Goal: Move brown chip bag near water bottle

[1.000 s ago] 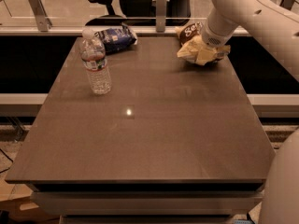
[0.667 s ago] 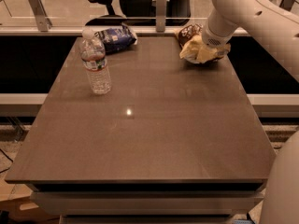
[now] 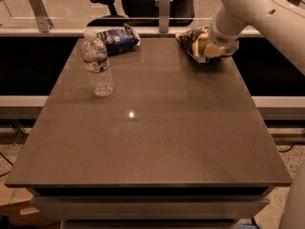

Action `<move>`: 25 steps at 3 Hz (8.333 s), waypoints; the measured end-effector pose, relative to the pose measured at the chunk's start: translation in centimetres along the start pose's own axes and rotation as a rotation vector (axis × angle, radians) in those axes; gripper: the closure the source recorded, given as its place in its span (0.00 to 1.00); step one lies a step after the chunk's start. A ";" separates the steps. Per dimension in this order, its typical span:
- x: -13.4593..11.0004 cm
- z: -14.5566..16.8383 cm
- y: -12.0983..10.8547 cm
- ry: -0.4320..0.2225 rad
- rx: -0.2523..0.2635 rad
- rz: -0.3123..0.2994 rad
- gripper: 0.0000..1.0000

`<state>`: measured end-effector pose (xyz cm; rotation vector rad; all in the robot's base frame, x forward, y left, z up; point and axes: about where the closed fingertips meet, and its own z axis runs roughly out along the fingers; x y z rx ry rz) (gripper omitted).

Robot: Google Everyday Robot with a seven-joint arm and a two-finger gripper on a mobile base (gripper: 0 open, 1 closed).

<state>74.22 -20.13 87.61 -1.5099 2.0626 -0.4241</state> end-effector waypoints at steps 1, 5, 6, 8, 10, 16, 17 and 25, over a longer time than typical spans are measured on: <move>-0.5 -2.0 -0.6 -0.016 0.021 -0.019 1.00; -2.4 -12.9 -0.2 -0.074 0.107 -0.089 1.00; -2.6 -16.2 1.9 -0.118 0.127 -0.089 1.00; -1.3 -19.3 5.5 -0.255 0.098 -0.092 1.00; -0.3 -20.1 8.7 -0.389 0.025 -0.223 1.00; -5.3 -18.5 19.7 -0.646 -0.214 -0.401 1.00; -6.1 -18.0 21.0 -0.674 -0.258 -0.390 1.00; -8.4 -16.0 23.7 -0.705 -0.389 -0.391 0.00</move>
Offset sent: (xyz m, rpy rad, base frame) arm -0.0229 0.0076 0.0724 -0.0441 -0.0669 0.0614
